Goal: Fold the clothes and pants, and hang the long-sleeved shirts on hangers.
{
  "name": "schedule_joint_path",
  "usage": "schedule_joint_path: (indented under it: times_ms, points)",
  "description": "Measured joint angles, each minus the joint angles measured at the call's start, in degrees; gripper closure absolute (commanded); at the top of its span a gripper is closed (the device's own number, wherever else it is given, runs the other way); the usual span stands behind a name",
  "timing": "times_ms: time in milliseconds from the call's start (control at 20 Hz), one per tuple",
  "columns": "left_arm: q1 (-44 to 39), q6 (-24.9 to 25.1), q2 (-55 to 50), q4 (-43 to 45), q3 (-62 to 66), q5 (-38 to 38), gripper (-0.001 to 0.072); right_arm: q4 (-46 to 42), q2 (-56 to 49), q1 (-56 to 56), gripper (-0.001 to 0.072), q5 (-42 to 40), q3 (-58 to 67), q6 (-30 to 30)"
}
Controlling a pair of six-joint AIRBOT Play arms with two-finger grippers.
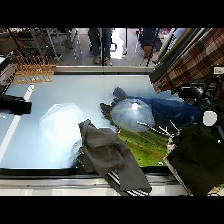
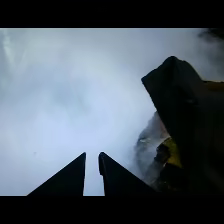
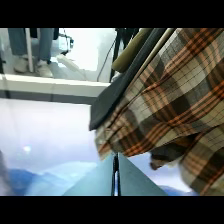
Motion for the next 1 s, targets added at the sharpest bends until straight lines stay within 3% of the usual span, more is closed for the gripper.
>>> schedule_joint_path:
  times_ms: [50,200,250,350,400,450,500,550,700,900,1000]
  points:
    - [0.00,0.00,-0.66,-2.89,0.00,0.33,0.0450,2.80,0.26,0.00,0.0681,0.70,-0.02,1.68]
    - [0.00,0.02,-2.64,-9.64,0.00,0.42,0.0158,9.27,2.82,-0.04,0.0683,4.76,-0.02,5.84]
    - [0.00,0.02,-3.39,-11.43,0.00,0.42,0.0098,9.94,4.24,-0.22,0.0680,6.25,0.04,6.49]
    - [0.00,0.04,-4.90,-13.86,0.00,0.44,0.0097,9.53,8.04,-1.05,0.0666,9.86,0.79,7.02]
    - [0.00,0.13,-5.77,-14.69,0.00,0.42,0.0098,8.55,10.14,-1.57,0.0565,11.78,1.31,6.29]
    - [-0.02,0.20,-6.69,-15.43,-0.04,0.42,0.0097,7.61,12.52,-2.23,0.0366,14.16,1.88,5.33]
    - [-0.09,0.20,-7.80,-16.09,-0.09,0.33,0.0097,6.69,14.91,-2.97,0.0267,16.65,2.36,4.42]
    - [-0.13,0.20,-8.94,-17.03,-0.20,0.09,0.0098,6.21,16.81,-3.74,0.0259,19.52,2.71,4.07]
    - [-0.50,0.20,-13.05,-21.75,-1.55,-0.35,0.0097,5.53,19.32,-5.55,0.0121,33.90,2.27,4.26]
    - [-2.03,0.74,-19.06,-26.99,-4.85,-1.81,0.0089,17.70,17.86,-4.66,0.0117,54.51,-6.84,-0.90]
    - [-3.39,1.05,-22.03,-27.98,-6.80,-2.73,0.0090,23.37,16.85,-0.11,0.0073,58.51,-13.14,-3.65]
